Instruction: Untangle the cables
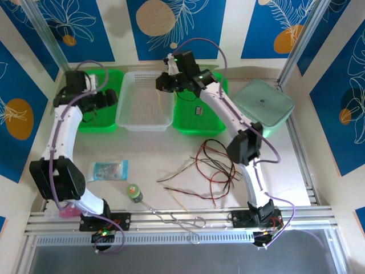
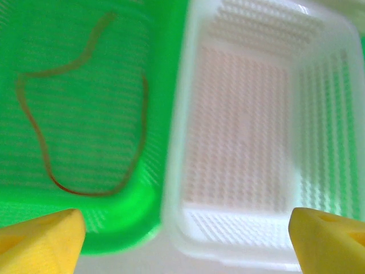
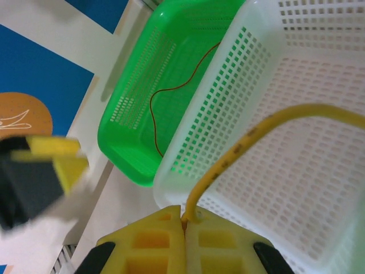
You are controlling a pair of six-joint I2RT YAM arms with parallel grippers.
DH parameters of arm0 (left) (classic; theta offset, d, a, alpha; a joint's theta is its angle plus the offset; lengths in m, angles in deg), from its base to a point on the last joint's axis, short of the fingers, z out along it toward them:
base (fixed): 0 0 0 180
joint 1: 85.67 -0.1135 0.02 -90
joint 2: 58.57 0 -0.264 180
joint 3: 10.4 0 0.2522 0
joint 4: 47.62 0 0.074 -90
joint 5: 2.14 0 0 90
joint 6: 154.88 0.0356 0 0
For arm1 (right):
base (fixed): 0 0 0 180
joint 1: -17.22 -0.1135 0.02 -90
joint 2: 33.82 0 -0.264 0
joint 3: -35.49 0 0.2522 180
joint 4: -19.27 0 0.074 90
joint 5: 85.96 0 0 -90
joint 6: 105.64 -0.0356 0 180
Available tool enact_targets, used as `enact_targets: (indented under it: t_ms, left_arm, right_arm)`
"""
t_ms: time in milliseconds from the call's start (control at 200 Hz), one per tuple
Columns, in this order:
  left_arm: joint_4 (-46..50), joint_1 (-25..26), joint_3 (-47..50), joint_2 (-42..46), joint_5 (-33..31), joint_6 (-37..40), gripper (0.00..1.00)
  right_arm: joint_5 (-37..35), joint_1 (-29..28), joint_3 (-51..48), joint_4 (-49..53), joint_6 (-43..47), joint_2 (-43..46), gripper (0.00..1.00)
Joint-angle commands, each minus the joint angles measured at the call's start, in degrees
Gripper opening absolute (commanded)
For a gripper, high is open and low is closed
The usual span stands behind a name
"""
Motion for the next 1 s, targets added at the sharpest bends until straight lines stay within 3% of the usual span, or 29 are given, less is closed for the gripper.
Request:
enact_targets:
  t_ms: [0,75,280,405,555,795,996]
  left_arm:
    - [-1.82,1.18,5.72,4.73,1.92,-1.80,0.91]
    - [-2.21,1.90,8.67,7.39,1.99,-3.35,0.91]
    - [-1.56,2.63,13.04,12.15,1.71,-3.79,0.92]
    - [0.34,2.63,12.45,12.71,2.48,-1.62,0.91]
    - [1.34,2.63,11.80,13.43,2.37,-1.18,0.91]
    - [3.43,2.80,12.83,17.87,2.86,-0.48,0.91]
    - [4.97,4.98,17.37,23.13,5.34,-1.74,0.91]
  right_arm:
    - [0.93,-1.05,10.52,4.90,-1.27,-9.17,0.00]
    - [1.58,-1.05,13.34,0.84,-2.95,-14.25,0.00]
    - [0.90,-2.00,9.32,-8.35,-3.88,-18.31,0.00]
    - [1.45,-2.19,10.82,-6.22,-3.39,-18.42,0.47]
    - [-0.13,-2.28,10.34,-2.70,-1.67,-15.53,0.65]
    - [-3.10,-3.39,4.51,3.38,1.49,-6.79,0.67]
    - [-11.82,-6.15,-8.26,8.96,1.52,6.57,0.67]
